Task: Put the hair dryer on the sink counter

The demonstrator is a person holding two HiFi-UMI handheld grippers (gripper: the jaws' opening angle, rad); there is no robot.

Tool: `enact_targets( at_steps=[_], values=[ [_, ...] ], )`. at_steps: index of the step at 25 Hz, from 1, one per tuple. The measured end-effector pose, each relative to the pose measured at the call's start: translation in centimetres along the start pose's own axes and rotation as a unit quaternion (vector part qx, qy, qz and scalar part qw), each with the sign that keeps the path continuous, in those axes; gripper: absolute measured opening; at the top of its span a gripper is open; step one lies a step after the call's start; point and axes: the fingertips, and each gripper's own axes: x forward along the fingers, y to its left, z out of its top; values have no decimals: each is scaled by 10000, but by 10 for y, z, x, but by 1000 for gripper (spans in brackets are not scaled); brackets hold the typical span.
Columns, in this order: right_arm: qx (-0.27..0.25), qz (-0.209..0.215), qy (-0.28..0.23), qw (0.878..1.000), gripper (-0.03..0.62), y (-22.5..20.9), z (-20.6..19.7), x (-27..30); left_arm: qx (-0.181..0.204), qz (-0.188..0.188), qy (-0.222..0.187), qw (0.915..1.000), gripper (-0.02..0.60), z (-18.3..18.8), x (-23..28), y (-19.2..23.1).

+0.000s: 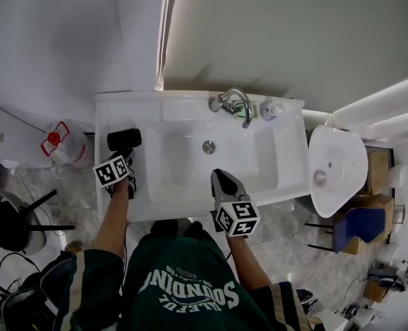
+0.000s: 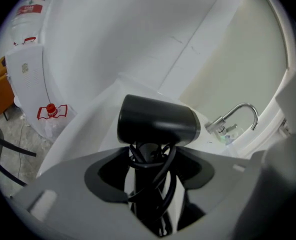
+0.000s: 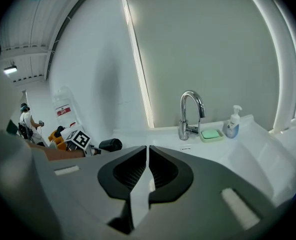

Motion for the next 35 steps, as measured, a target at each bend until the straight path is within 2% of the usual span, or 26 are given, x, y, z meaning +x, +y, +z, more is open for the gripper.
enact_targets(
  at_steps=[4,10,15,21,27,29,32,35],
  values=[
    [37,-104,20,9999,6,-6,-5,-8,-127,163,19,9998,310,-2,5,8],
    [127,-148,28,9998,6,-16,-10,-15,-160,77,1,9998,312,-2,11,9],
    [126,40,50,9999,6,-21,-7,-10,-229,148,-13,9996,335,-2,2,13],
    [19,377,-7,9993,6,-27,13,4,-38,211,-395,9990,337,8,-29,0],
    [-74,661,-61,9978,6,-32,29,16,462,46,-857,9952,336,28,-65,-41],
    [-102,724,-88,9973,6,-36,33,18,712,-141,-994,9924,334,32,-75,-66],
    [-141,816,-156,9964,6,-41,42,20,1171,-710,-1238,9828,333,38,-87,-115],
    [-175,891,-221,9956,6,-45,51,19,1638,-997,-1429,9710,299,43,-97,-157]
  ],
)
